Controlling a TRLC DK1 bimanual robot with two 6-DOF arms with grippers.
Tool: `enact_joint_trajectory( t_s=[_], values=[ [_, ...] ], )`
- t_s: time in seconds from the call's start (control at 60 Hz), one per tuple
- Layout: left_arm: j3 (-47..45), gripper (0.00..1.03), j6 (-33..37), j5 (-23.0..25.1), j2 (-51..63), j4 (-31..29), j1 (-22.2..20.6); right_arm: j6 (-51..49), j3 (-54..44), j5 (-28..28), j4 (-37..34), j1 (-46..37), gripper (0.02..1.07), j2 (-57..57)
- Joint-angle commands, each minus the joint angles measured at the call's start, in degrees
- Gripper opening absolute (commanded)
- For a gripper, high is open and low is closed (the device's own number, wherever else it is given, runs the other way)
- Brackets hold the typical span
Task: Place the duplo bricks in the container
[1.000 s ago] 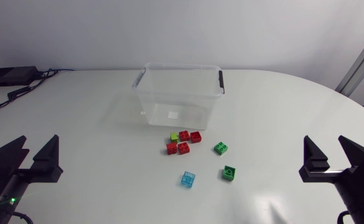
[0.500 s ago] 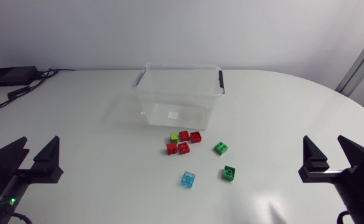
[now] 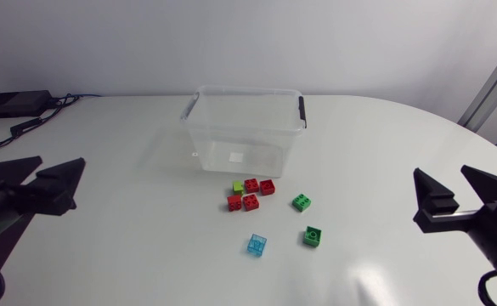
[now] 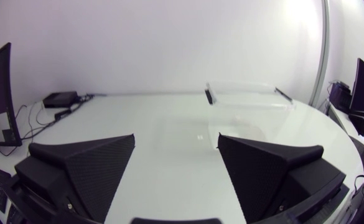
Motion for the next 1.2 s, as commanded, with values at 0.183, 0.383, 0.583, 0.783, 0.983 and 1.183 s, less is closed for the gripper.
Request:
enact_joint_trajectory(
  t_s=[0.183, 0.383, 0.583, 0.783, 0.983, 1.183],
  values=[
    [19.53, 0.92, 6.60, 4.31, 29.19, -18.45, -6.57, 0.39, 7.60, -1.13, -4.14, 2.04, 1.02, 12.15],
    [25.86, 0.92, 8.88, 9.06, 44.40, -21.26, -11.93, 0.65, 13.75, -5.70, -10.03, 1.86, 1.02, 22.87],
    [27.09, 0.92, 15.21, 11.78, 51.43, -17.84, -19.31, 0.83, 18.67, -14.93, -16.01, -1.22, 1.02, 32.19],
    [26.74, 0.92, 24.97, 13.10, 56.09, -11.60, -25.90, -0.49, 21.04, -23.90, -20.40, -2.80, 1.02, 39.13],
    [28.94, 0.92, 35.78, 13.36, 63.56, -10.19, -30.21, -12.00, 24.56, -25.13, -28.75, -0.60, 1.02, 45.37],
    [29.03, 0.92, 43.34, 13.27, 68.30, -5.27, -32.76, -27.03, 23.77, -24.95, -29.81, 0.89, 1.02, 47.39]
  ],
)
